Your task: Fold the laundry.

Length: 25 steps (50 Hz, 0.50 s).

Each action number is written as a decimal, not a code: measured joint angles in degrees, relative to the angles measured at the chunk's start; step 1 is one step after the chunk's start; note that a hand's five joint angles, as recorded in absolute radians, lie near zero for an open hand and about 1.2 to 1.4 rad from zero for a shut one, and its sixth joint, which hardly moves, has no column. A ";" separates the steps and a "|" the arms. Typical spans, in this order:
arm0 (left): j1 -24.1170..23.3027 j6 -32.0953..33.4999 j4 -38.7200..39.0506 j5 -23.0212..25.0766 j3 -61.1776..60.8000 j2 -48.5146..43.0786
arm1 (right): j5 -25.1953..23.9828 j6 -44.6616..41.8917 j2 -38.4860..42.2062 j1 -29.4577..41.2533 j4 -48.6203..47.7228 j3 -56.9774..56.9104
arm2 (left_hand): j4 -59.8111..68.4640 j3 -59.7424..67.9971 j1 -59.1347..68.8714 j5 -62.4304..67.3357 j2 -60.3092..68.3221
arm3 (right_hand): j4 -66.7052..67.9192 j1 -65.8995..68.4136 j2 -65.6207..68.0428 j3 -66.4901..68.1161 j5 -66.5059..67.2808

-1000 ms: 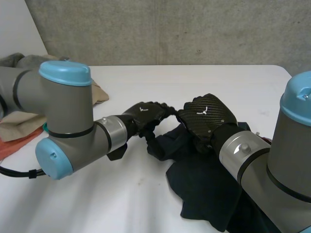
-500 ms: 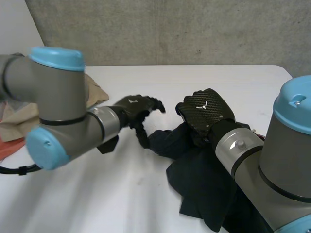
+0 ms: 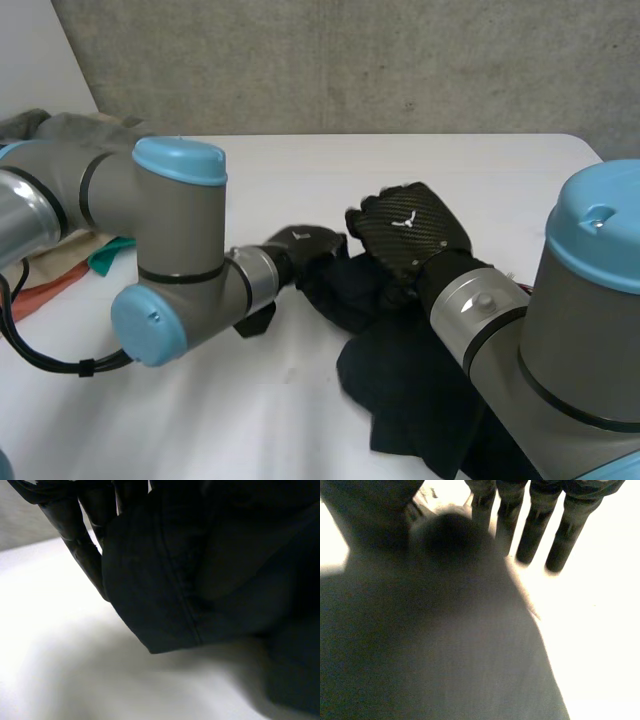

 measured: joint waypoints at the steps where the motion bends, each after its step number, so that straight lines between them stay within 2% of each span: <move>1: 0.38 -0.57 0.32 -2.45 1.19 0.04 | 0.53 0.32 -0.47 -0.34 0.02 -0.07 | 1.35 1.36 0.00 0.32 1.46 | -4.17 -2.94 -4.24 -4.18 -4.17; 2: 0.79 -0.91 0.57 -4.36 2.09 0.24 | 0.86 0.51 -0.81 -0.64 0.01 -0.11 | 1.57 1.64 0.00 0.32 1.61 | -13.83 -10.97 -12.83 -13.54 -12.94; 3: 0.98 -1.02 0.66 -5.13 2.45 0.35 | 0.99 0.59 -0.98 -0.80 0.00 -0.13 | 1.57 1.64 0.00 0.32 1.61 | -15.15 -12.06 -14.29 -15.17 -14.09; 5: 2.81 -1.37 1.93 -10.06 5.62 1.86 | 1.98 1.01 -2.36 -2.40 -0.11 -0.32 | 1.63 1.70 0.00 0.32 1.68 | -17.44 -12.54 -15.77 -17.08 -15.71; 8: 4.71 -1.24 3.88 -12.63 9.51 3.95 | 2.48 1.24 -3.69 -4.50 -0.37 -0.68 | 1.80 2.17 0.00 0.32 1.81 | -17.68 -12.51 -15.77 -17.09 -15.70; 10: 6.06 -1.14 6.10 -12.66 13.67 5.75 | 2.65 1.40 -4.65 -6.61 -0.57 -1.16 | 1.81 2.19 0.00 0.32 1.98 | -17.68 -12.54 -15.77 -17.09 -15.70; 18: 6.50 -4.40 11.98 -5.21 28.45 8.81 | 2.37 2.22 -5.76 -12.38 -0.74 -2.14 | 1.82 2.19 0.00 0.32 1.98 | -17.68 -12.54 -15.77 -17.08 -15.78; 25: 1.16 -7.80 13.93 6.04 30.74 5.67 | 1.33 3.02 -5.70 -16.62 -0.98 -0.28 | -1.35 -1.20 -2.30 -1.17 -1.65 | -17.68 -12.54 -15.77 -17.09 -15.80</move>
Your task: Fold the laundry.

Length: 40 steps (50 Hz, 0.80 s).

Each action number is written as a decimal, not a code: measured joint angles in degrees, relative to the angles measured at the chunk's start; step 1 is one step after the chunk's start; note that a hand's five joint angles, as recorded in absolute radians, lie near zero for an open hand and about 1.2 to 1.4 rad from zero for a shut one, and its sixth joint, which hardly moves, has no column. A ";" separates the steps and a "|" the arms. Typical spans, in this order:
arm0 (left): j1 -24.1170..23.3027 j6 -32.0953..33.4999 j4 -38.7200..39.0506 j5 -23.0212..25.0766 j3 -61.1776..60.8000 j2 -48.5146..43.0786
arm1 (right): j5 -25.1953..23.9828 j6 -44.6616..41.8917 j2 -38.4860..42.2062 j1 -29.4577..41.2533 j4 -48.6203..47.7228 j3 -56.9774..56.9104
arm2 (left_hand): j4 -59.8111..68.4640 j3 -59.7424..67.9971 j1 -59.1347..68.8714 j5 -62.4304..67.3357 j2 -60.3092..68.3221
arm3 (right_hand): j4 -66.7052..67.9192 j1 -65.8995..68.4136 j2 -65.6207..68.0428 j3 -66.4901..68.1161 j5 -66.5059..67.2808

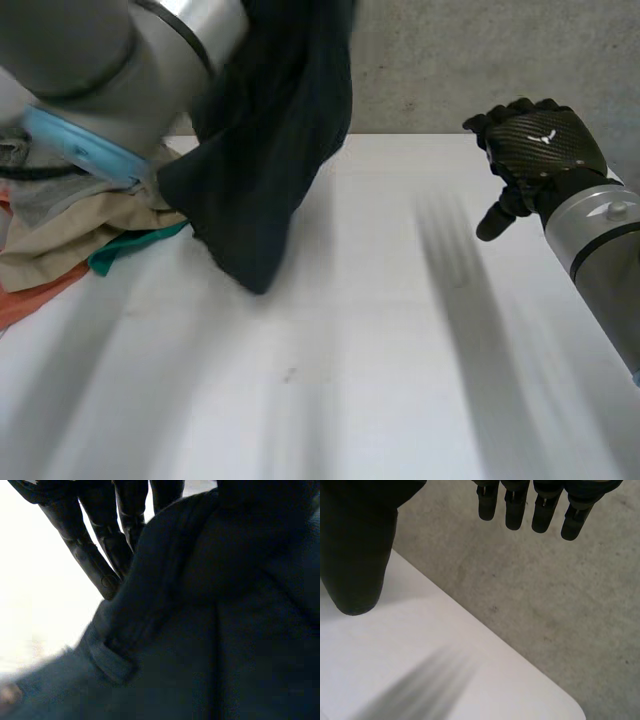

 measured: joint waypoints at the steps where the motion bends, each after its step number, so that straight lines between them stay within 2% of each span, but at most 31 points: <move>1: -0.99 0.14 0.15 1.77 -1.26 -0.94 | -0.26 0.04 0.02 -0.56 -0.05 0.44 | -4.66 -4.23 -4.53 -3.68 -4.77 | 0.00 0.00 0.00 0.00 0.02; 6: -5.07 4.05 2.09 7.69 -9.40 -6.62 | -2.19 0.01 0.19 -3.53 -0.75 2.68 | -25.93 -25.39 -26.77 -24.84 -26.19 | 0.00 0.00 0.00 0.00 0.01; 9: -6.41 8.17 3.28 8.35 -13.12 -9.76 | -3.20 -0.14 0.27 -4.76 -1.16 3.58 | -41.74 -40.85 -42.86 -41.02 -41.06 | 0.00 0.00 0.00 0.00 0.02; 10: -6.60 9.18 3.40 8.29 -13.76 -10.30 | -3.40 -0.19 0.29 -5.00 -1.24 3.76 | -41.74 -40.85 -42.86 -41.02 -41.06 | 0.00 0.00 0.00 0.00 0.00; 11: -6.95 11.59 3.56 7.99 -15.06 -11.30 | -3.87 -0.36 0.34 -5.55 -1.41 4.18 | -51.12 -50.63 -51.71 -49.86 -50.66 | 0.00 0.00 0.00 0.00 0.02; 12: -7.13 13.45 3.44 7.63 -15.95 -11.79 | -4.19 -0.52 0.37 -5.87 -1.51 4.42 | -52.72 -51.93 -52.74 -51.14 -51.93 | 0.00 0.00 0.00 0.00 0.02; 17: -6.71 19.40 1.33 5.59 -18.97 -10.20 | -6.14 -2.45 0.68 -6.75 -1.62 5.47 | -53.47 -52.61 -52.80 -51.28 -52.80 | 0.00 0.00 0.00 0.00 0.01; 23: -3.56 19.98 -3.01 1.77 -25.06 -1.86 | -10.67 -8.95 1.16 -6.43 -0.17 7.11 | -53.46 -52.61 -52.80 -51.28 -52.93 | 1.27 0.48 1.13 1.20 1.42; 27: -1.52 19.45 -5.79 -1.18 -30.73 3.18 | -13.47 -13.59 1.45 -5.66 2.10 8.38 | -50.04 -49.71 -49.06 -48.90 -49.83 | 10.75 10.03 10.78 10.92 10.92; 29: 0.22 19.83 -7.77 -3.89 -36.91 7.42 | -14.98 -16.21 2.03 -4.90 4.44 9.23 | -46.24 -46.15 -44.62 -45.34 -46.24 | 17.43 16.84 17.45 17.46 17.11; 30: 0.84 20.21 -8.30 -4.81 -39.31 8.85 | -15.59 -17.20 2.55 -4.37 5.77 9.63 | -40.40 -39.96 -38.49 -39.48 -40.12 | 19.84 19.30 19.95 19.90 19.58; 35: 3.84 23.53 -9.56 -8.08 -50.47 14.22 | -16.34 -18.07 5.60 -1.80 9.12 10.74 | -34.80 -34.51 -33.72 -33.94 -34.75 | 21.68 20.70 21.60 21.88 21.49; 40: 7.17 28.31 -9.38 -9.02 -58.59 15.93 | -15.26 -16.04 9.48 0.69 7.69 11.14 | -31.52 -31.46 -30.62 -30.79 -31.66 | 21.68 20.70 21.61 21.94 21.71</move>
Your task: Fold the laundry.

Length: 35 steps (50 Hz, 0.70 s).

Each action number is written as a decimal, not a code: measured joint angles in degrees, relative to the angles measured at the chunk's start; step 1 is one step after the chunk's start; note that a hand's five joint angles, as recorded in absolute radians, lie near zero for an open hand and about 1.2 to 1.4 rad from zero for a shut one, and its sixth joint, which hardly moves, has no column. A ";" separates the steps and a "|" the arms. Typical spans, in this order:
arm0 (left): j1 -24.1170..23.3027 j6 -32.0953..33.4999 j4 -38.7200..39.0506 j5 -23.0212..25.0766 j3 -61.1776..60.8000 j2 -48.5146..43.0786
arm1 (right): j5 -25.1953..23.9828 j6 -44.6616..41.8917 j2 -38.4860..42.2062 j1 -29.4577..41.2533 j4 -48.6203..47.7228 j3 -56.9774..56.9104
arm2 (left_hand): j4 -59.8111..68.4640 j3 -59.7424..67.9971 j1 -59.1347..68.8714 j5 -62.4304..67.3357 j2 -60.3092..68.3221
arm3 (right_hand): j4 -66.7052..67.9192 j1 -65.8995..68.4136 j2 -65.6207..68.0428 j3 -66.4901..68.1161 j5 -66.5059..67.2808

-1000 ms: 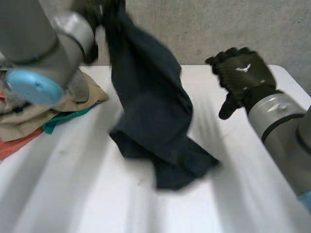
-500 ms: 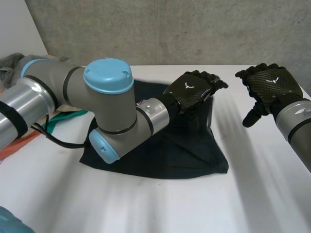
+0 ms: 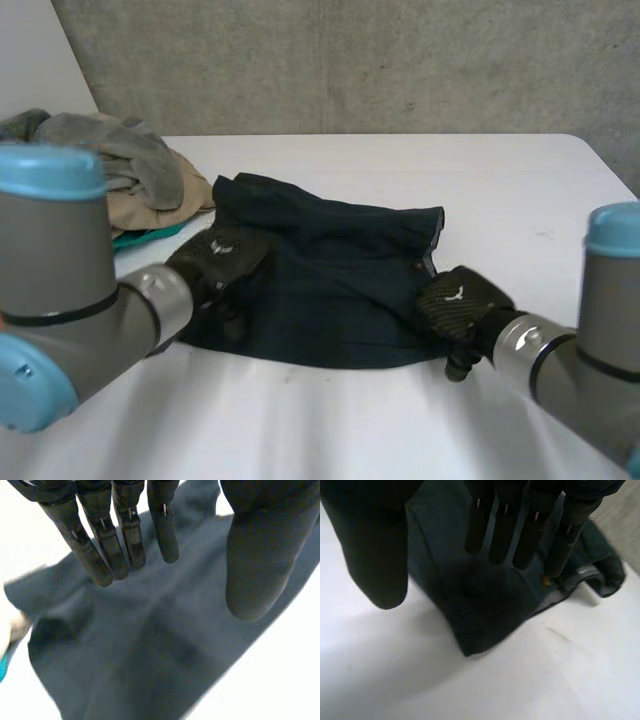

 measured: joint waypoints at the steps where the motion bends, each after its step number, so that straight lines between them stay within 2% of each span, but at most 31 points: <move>1: 1.52 1.92 0.53 0.05 -2.14 -0.21 | 0.71 0.95 1.47 0.85 -1.49 0.06 | -0.07 -0.05 -0.19 -0.07 -0.05 | 0.01 0.00 0.00 0.00 0.01; 8: 7.74 8.05 4.33 1.21 -5.65 -3.24 | 4.35 3.65 6.49 3.47 -9.93 -0.01 | -8.50 -7.63 -8.33 -8.55 -7.64 | 0.01 0.00 0.00 0.00 0.27; 15: 10.74 9.81 7.09 2.52 -5.03 -5.24 | 7.22 3.96 9.78 4.49 -15.83 -0.27 | -9.42 -8.46 -8.65 -9.47 -8.41 | 1.38 1.28 1.39 1.38 1.21; 18: 11.08 10.25 7.80 2.69 -4.65 -6.27 | 8.02 3.76 10.60 4.68 -17.04 -0.41 | -9.42 -8.46 -8.65 -9.49 -8.41 | 15.99 16.37 17.52 15.88 15.49; 19: 11.22 10.70 8.18 2.69 -4.44 -7.09 | 8.48 3.63 10.98 4.75 -17.60 -0.45 | -9.42 -8.46 -8.66 -9.47 -8.41 | 26.89 26.27 28.26 27.27 26.10; 20: 11.29 11.07 8.37 2.66 -4.33 -7.63 | 8.82 3.54 11.21 4.81 -18.07 -0.49 | -9.42 -8.46 -8.65 -9.46 -8.41 | 31.74 30.79 32.32 31.33 30.72; 25: 11.68 13.87 9.49 2.25 -3.87 -10.22 | 9.80 3.55 11.30 4.92 -19.91 -0.28 | -8.72 -7.89 -7.97 -8.61 -7.71 | 34.75 31.02 33.82 33.94 31.86; 29: 11.78 15.88 11.15 1.96 -3.48 -12.05 | 9.89 3.80 10.74 4.96 -20.90 0.28 | 0.41 0.55 1.67 0.52 0.98 | 34.80 31.02 33.82 33.94 31.87; 31: 11.74 16.39 11.91 1.81 -3.23 -12.70 | 9.88 3.90 10.44 5.03 -21.17 0.50 | 11.76 11.98 12.93 11.54 12.13 | 34.80 31.02 33.82 33.94 31.87; 32: 11.70 16.60 12.34 1.66 -3.04 -12.99 | 9.88 3.95 10.27 5.11 -21.24 0.59 | 22.53 22.62 22.98 22.12 23.97 | 34.80 31.02 33.82 33.94 31.87; 33: 11.65 16.69 12.70 1.51 -2.88 -13.15 | 9.90 3.99 10.11 5.18 -21.27 0.64 | 28.49 28.46 28.91 28.07 28.93 | 34.80 31.02 33.82 33.94 31.87; 35: 11.54 16.58 13.17 1.11 -2.70 -12.95 | 10.03 4.07 9.65 5.34 -21.23 0.69 | 33.72 33.58 32.12 32.90 34.24 | 34.80 31.02 33.82 33.94 31.87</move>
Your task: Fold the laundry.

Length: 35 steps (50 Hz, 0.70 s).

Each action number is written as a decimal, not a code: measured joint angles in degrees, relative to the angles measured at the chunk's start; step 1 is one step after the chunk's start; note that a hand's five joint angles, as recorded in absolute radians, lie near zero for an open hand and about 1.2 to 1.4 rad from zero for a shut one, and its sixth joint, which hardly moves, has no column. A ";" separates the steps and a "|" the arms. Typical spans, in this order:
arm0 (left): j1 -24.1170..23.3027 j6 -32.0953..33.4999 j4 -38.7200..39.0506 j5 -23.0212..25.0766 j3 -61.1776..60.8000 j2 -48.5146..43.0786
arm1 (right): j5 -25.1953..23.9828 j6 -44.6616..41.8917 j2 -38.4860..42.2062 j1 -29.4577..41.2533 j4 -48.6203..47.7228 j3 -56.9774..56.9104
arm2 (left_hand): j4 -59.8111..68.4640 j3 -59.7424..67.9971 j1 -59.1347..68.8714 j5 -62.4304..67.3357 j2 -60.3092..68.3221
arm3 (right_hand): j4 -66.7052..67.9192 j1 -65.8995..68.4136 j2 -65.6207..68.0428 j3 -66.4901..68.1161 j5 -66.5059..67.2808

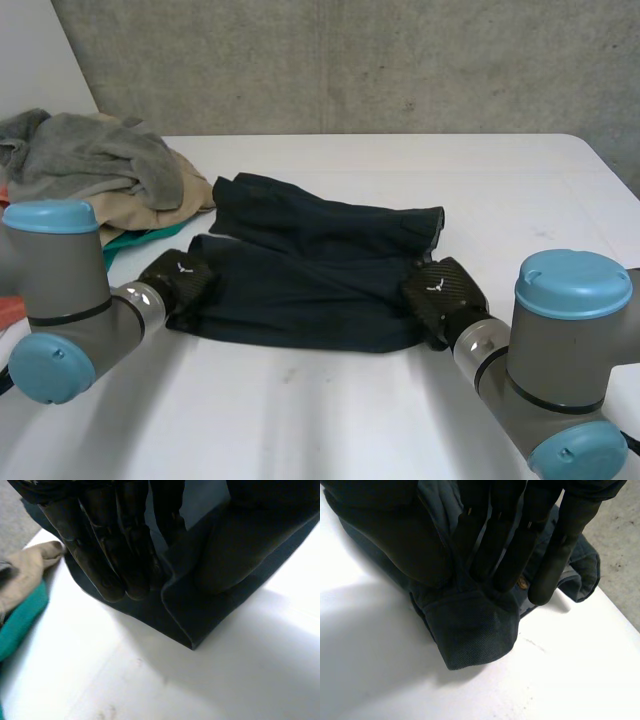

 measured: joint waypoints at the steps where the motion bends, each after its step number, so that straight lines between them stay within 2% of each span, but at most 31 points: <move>1: -0.05 -0.15 0.13 -0.18 0.01 0.29 | 0.11 0.02 -0.24 0.05 0.04 0.00 | 0.90 0.78 0.00 0.38 0.70 | 0.00 0.00 0.00 0.00 0.00; 7: -0.78 -3.76 0.29 -1.18 -1.21 7.39 | 1.55 -0.05 -3.35 0.21 1.74 -0.61 | 1.16 0.98 0.00 0.38 0.90 | 0.01 0.00 0.00 0.00 0.00; 13: -1.92 -11.63 -1.76 -1.24 -0.86 24.06 | 3.57 -0.63 -10.90 -0.24 9.62 -5.77 | 1.19 1.02 0.02 0.38 0.90 | 0.05 0.00 0.00 0.00 0.79; 18: -2.85 -15.70 -6.50 -0.78 4.18 35.58 | 3.94 -1.03 -17.07 -1.20 17.25 -13.40 | 1.22 1.20 0.00 0.38 1.06 | 0.11 0.00 0.03 0.19 1.18; 22: -3.57 -18.15 -14.06 -0.58 13.68 41.41 | 3.06 -1.24 -20.94 -2.92 28.06 -27.15 | 1.22 1.21 0.00 0.38 1.06 | 0.12 0.00 0.03 0.21 1.31; 25: -3.88 -19.05 -18.27 -0.78 18.93 41.03 | 2.14 -1.23 -20.08 -3.61 33.04 -33.50 | 1.23 1.21 0.00 0.38 1.06 | 0.13 0.00 0.04 0.22 1.65; 29: -4.60 -19.96 -26.10 -1.52 27.03 34.75 | 0.10 -1.29 -14.98 -4.27 40.65 -42.11 | 1.23 1.21 0.00 0.38 1.06 | 0.14 0.00 0.03 0.22 1.67; 35: -5.72 -20.10 -32.93 -2.62 36.25 17.69 | -1.39 -0.83 -3.41 -3.67 43.40 -46.30 | 1.25 1.21 0.00 0.38 1.06 | 0.15 0.00 0.03 0.21 1.67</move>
